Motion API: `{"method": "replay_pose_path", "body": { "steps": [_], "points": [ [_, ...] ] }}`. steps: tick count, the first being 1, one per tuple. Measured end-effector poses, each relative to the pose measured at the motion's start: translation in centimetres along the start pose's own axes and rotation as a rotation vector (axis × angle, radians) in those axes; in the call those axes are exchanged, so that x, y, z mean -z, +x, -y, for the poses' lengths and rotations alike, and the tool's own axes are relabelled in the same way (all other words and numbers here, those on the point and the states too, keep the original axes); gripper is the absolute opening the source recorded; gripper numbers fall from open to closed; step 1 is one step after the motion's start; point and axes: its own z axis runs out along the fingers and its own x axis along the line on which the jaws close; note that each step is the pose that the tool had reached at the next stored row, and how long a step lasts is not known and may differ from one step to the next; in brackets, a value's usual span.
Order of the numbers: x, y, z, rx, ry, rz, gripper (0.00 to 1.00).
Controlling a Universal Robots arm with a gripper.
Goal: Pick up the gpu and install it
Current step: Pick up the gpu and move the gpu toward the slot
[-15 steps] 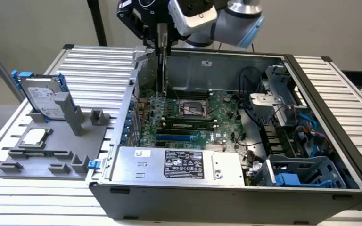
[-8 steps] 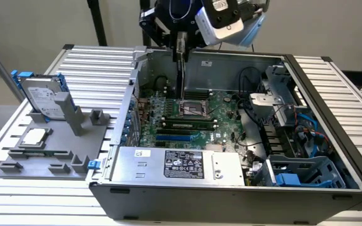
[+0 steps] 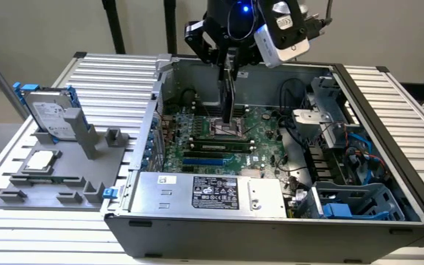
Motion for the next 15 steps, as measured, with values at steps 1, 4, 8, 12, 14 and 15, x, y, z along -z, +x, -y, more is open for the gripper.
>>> {"method": "replay_pose_path", "body": {
  "steps": [1, 4, 8, 12, 14, 15],
  "points": [
    [0.00, 0.00, 0.00, 0.000, 0.0000, -0.0001, 0.00],
    [0.00, -0.01, 0.00, 0.000, -0.0002, -0.0001, 0.00],
    [-0.01, -0.01, 0.00, 0.000, -0.0003, -0.0001, 0.00],
    [-0.01, -0.01, 0.00, 0.000, -0.0003, -0.0001, 0.00],
    [-0.01, -0.01, 0.00, 0.000, -0.0002, -0.0001, 0.00],
    [-0.01, -0.01, 0.00, 0.000, -0.0003, -0.0001, 0.00]
  ]
}}
